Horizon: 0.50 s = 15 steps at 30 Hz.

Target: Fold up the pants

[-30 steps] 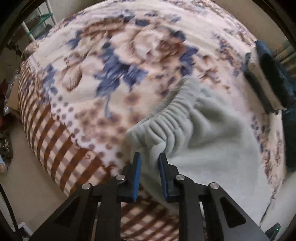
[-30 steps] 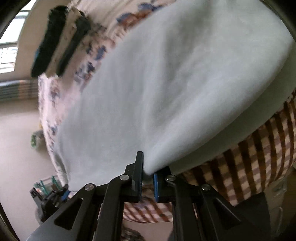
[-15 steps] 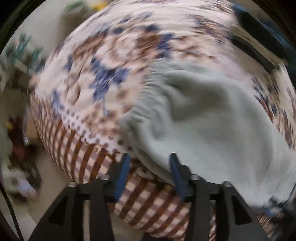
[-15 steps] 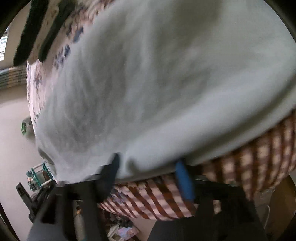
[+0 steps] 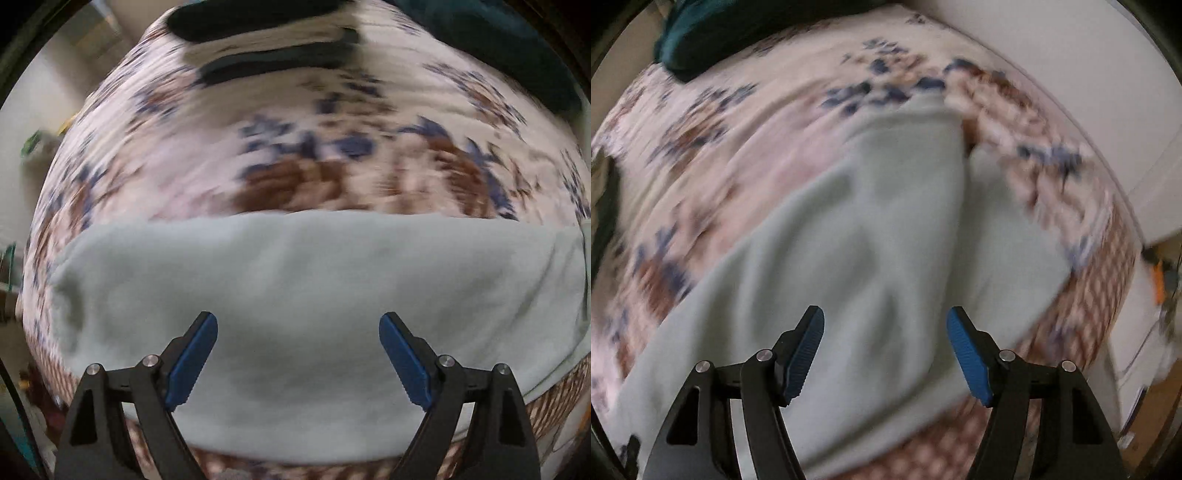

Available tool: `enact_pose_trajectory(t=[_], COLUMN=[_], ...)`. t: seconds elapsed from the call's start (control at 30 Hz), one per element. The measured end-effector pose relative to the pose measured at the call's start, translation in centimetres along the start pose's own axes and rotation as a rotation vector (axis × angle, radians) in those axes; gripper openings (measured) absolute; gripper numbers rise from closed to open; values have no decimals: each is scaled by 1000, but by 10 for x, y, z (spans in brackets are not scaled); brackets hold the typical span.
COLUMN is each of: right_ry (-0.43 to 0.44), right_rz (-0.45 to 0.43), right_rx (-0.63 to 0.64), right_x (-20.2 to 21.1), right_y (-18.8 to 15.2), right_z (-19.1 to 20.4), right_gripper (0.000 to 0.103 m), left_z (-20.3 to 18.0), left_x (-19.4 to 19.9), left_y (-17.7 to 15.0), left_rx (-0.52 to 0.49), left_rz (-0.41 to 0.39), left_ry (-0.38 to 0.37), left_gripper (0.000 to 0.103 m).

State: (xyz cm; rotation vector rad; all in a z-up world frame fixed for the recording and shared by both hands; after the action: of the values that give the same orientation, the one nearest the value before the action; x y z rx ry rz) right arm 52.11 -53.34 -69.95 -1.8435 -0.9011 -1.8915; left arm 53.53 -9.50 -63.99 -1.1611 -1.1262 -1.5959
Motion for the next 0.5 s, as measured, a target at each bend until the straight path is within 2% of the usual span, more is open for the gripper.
enact_pose_trajectory(t=[0.03, 0.07, 0.1, 0.13, 0.2, 0.23, 0.3, 0.33, 0.43, 0.5], right_ry=[-27, -39, -31, 32, 147, 163, 166, 177, 306, 374], right_rz=[18, 47, 73, 98, 97, 94, 104, 139, 280, 295], right_rx=[9, 11, -20, -95, -297, -373, -459, -500, -625, -645], right_x=[-18, -32, -42, -47, -42, -39, -39, -43, -59, -54], right_y=[18, 26, 31, 36, 42, 43, 40, 35, 16, 4], right_z=[-9, -14, -22, -35, -60, -81, -113, -126, -144, -141], right_gripper=[72, 63, 49, 16, 17, 16, 16, 16, 17, 18], left_z=[-8, -22, -28, -36, -50, -55, -64, -68, -72, -71], left_x=[-3, -6, -9, -10, -8, -8, -6, -6, -5, -2], left_y=[4, 9, 11, 13, 13, 12, 6, 5, -3, -9], left_rx=[-12, -31, -36, -41, -46, -49, -50, -50, -52, -38], left_rz=[1, 11, 17, 26, 35, 42, 62, 66, 85, 91], left_ry=[2, -4, -9, -15, -24, -25, -35, -36, -32, -32], left_gripper=[89, 89, 89, 89, 89, 89, 89, 89, 89, 89])
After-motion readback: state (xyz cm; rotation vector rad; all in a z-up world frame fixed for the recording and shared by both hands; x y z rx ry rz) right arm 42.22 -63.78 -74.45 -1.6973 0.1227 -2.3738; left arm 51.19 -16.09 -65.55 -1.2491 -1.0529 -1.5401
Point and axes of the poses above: each gripper's, at about its wrist camera, not at the fingertips, and x roughly against the way its jaws point, z to its left, y to its top, the point moved 9 cm from there along -x, roughly the way its jaws point, and after that the axes turned 13 degrees about -x, right-handed, at the moved point
